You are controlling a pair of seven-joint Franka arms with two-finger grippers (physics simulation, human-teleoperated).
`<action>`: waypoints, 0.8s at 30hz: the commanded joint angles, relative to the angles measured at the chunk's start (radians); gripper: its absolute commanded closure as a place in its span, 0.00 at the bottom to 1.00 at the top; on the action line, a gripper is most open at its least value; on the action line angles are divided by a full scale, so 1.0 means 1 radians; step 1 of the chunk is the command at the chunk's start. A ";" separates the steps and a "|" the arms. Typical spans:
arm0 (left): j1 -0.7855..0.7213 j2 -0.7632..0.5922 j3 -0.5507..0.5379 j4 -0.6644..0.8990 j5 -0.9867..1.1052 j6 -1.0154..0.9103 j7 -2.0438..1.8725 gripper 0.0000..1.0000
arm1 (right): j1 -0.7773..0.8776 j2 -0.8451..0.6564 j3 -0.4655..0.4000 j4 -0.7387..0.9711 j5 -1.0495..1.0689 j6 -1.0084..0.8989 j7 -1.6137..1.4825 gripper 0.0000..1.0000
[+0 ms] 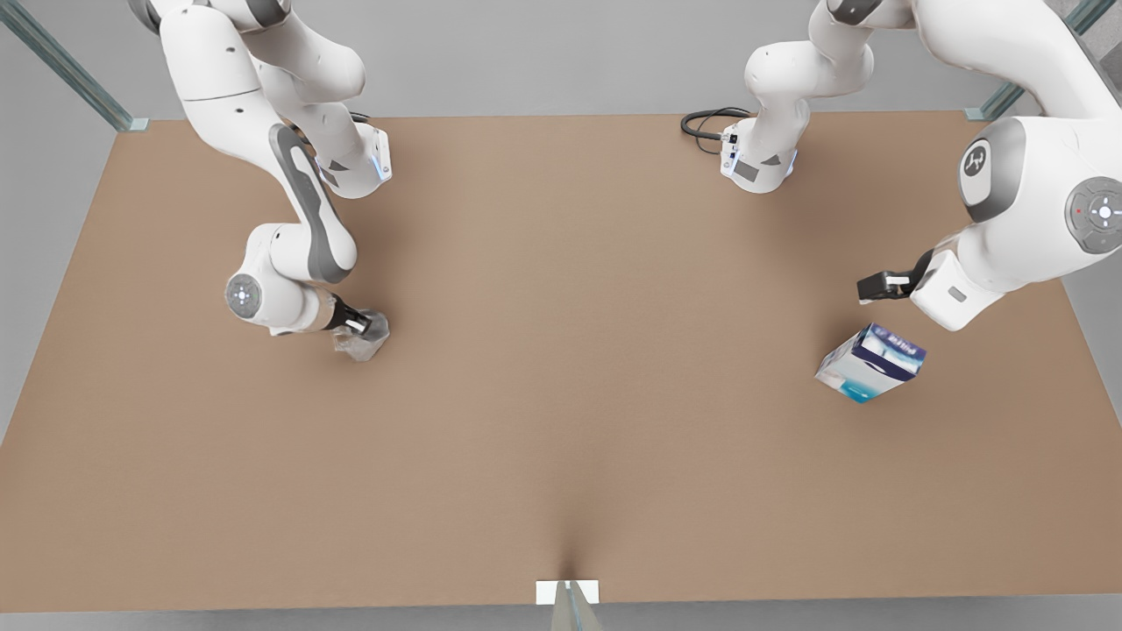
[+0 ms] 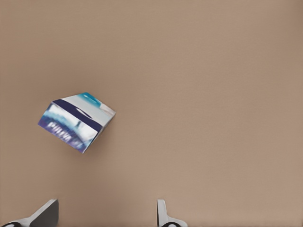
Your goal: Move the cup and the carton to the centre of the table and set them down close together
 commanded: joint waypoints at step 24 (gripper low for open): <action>0.031 0.034 0.014 -0.041 0.057 0.067 -0.083 0.00 | 0.037 -0.020 0.097 0.141 -0.011 -0.129 0.000 0.79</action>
